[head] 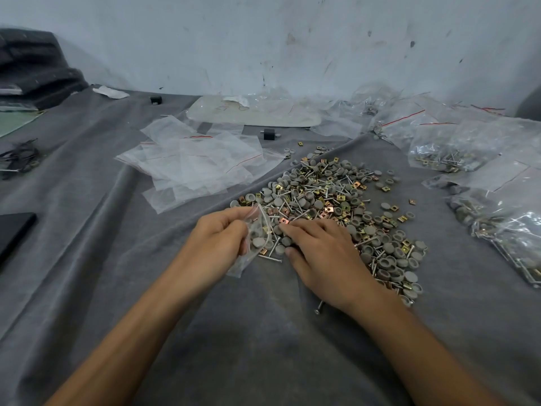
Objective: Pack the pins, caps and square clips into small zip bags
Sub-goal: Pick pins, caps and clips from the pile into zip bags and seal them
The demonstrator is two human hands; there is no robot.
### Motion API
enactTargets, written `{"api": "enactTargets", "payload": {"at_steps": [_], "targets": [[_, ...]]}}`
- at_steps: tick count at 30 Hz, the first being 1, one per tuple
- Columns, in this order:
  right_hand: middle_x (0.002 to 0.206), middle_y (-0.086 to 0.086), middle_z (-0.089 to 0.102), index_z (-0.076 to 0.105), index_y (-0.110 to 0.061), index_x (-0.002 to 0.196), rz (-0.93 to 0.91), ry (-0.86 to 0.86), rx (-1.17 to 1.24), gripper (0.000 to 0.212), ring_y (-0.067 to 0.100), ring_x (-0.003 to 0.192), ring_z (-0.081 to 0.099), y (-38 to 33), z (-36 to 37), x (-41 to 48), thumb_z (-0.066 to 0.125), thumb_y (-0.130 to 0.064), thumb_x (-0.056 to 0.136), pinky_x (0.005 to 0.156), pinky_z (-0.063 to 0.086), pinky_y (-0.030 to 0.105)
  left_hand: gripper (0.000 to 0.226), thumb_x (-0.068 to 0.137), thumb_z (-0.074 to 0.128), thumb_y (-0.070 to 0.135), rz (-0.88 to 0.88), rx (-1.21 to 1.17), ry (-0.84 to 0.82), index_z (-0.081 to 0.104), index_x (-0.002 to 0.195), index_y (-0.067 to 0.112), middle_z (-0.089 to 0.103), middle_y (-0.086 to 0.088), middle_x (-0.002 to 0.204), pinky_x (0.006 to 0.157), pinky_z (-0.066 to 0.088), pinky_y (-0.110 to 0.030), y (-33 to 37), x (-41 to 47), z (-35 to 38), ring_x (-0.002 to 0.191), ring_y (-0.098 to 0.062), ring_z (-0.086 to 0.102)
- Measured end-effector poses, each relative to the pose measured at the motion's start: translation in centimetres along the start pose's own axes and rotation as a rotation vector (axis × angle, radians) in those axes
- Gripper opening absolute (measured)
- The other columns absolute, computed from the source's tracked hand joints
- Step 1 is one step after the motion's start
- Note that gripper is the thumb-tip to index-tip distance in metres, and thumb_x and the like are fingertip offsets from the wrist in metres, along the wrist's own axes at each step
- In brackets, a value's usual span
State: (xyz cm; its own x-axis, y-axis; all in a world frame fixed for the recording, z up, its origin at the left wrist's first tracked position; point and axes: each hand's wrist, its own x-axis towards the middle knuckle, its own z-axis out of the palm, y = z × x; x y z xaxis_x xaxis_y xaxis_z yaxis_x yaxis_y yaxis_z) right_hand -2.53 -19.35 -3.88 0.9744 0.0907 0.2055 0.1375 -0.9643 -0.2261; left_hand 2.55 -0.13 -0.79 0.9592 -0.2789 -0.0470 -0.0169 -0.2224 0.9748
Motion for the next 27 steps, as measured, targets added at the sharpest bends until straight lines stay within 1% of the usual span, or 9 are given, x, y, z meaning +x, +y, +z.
{"api": "enactTargets", "payload": {"at_steps": [2,5,7,10,14,19,23,25,27], "targets": [[0.146,-0.011,0.048,0.048,-0.029,0.147,0.017,-0.019,-0.031,0.045,0.022,0.127,0.040,0.0,0.2,0.0,0.046,-0.039,0.104,0.107,0.032,0.038,0.042,0.099,0.042,0.004,-0.007,0.013,-0.004,0.071,0.113,0.032,0.053,0.006,0.054,0.043,0.032,-0.015,0.0,0.1,0.0,0.045,-0.004,0.039],[0.133,-0.009,0.054,0.062,-0.026,0.134,0.018,-0.002,-0.014,0.035,0.021,0.119,0.044,-0.1,0.0,0.0,0.049,-0.039,0.104,0.104,0.035,0.036,0.042,0.100,0.042,0.004,-0.006,0.026,-0.019,0.070,0.114,0.032,0.053,0.007,0.054,0.044,0.033,-0.015,0.0,0.1,0.1,0.045,-0.004,0.039],[0.128,-0.008,0.055,0.065,-0.026,0.127,0.024,0.002,0.002,0.031,0.021,0.117,0.046,-0.3,-0.2,-0.1,0.048,-0.039,0.104,0.104,0.036,0.036,0.042,0.101,0.042,0.004,-0.009,0.022,-0.022,0.070,0.114,0.033,0.052,0.006,0.055,0.042,0.032,-0.014,0.0,0.0,0.0,0.044,-0.003,0.038],[0.125,-0.006,0.053,0.064,-0.025,0.122,0.029,-0.013,0.001,0.029,0.020,0.119,0.046,-0.4,-0.6,-0.6,0.046,-0.039,0.104,0.106,0.035,0.037,0.042,0.101,0.042,0.005,-0.009,0.016,-0.023,0.071,0.114,0.032,0.052,0.005,0.055,0.041,0.030,-0.014,-0.1,0.0,0.0,0.042,-0.003,0.036],[0.121,-0.006,0.049,0.059,-0.025,0.114,0.059,-0.058,-0.052,0.027,0.019,0.116,0.042,-0.5,-1.2,-1.4,0.045,-0.043,0.101,0.104,0.035,0.037,0.042,0.100,0.043,0.006,0.000,0.043,-0.037,0.071,0.114,0.035,0.053,0.004,0.055,0.041,0.030,-0.014,-0.2,0.0,0.0,0.043,-0.003,0.037],[0.113,-0.012,0.056,0.056,-0.028,0.104,0.025,-0.095,-0.025,0.014,0.015,0.109,0.043,-0.8,-1.7,-2.2,0.046,-0.036,0.101,0.100,0.033,0.035,0.042,0.099,0.044,0.007,0.021,0.082,-0.044,0.070,0.118,0.034,0.054,0.004,0.056,0.044,0.033,-0.016,-0.2,0.1,0.0,0.045,-0.006,0.038],[0.113,-0.018,0.062,0.062,-0.034,0.109,-0.020,-0.084,0.004,0.017,0.010,0.111,0.049,-0.4,-2.1,-2.6,0.046,-0.036,0.102,0.097,0.031,0.033,0.042,0.099,0.044,0.007,0.022,0.096,-0.065,0.069,0.119,0.035,0.054,0.006,0.053,0.045,0.034,-0.015,-0.3,0.0,0.2,0.045,-0.005,0.040],[0.114,-0.019,0.064,0.062,-0.035,0.111,-0.025,-0.067,0.004,0.017,0.008,0.112,0.051,-0.1,-2.3,-2.7,0.048,-0.038,0.102,0.096,0.030,0.032,0.042,0.099,0.044,0.006,0.027,0.095,-0.073,0.070,0.114,0.036,0.053,0.006,0.052,0.045,0.034,-0.014,-0.2,-0.1,0.4,0.045,-0.004,0.041],[0.113,-0.018,0.065,0.063,-0.035,0.112,-0.013,-0.010,0.040,0.017,0.006,0.109,0.054,0.1,-2.3,-2.7,0.050,-0.038,0.101,0.097,0.033,0.032,0.043,0.099,0.045,0.004,0.035,0.085,-0.088,0.071,0.107,0.037,0.053,0.006,0.052,0.046,0.036,-0.015,-0.2,-0.2,0.7,0.047,-0.006,0.042]]}}
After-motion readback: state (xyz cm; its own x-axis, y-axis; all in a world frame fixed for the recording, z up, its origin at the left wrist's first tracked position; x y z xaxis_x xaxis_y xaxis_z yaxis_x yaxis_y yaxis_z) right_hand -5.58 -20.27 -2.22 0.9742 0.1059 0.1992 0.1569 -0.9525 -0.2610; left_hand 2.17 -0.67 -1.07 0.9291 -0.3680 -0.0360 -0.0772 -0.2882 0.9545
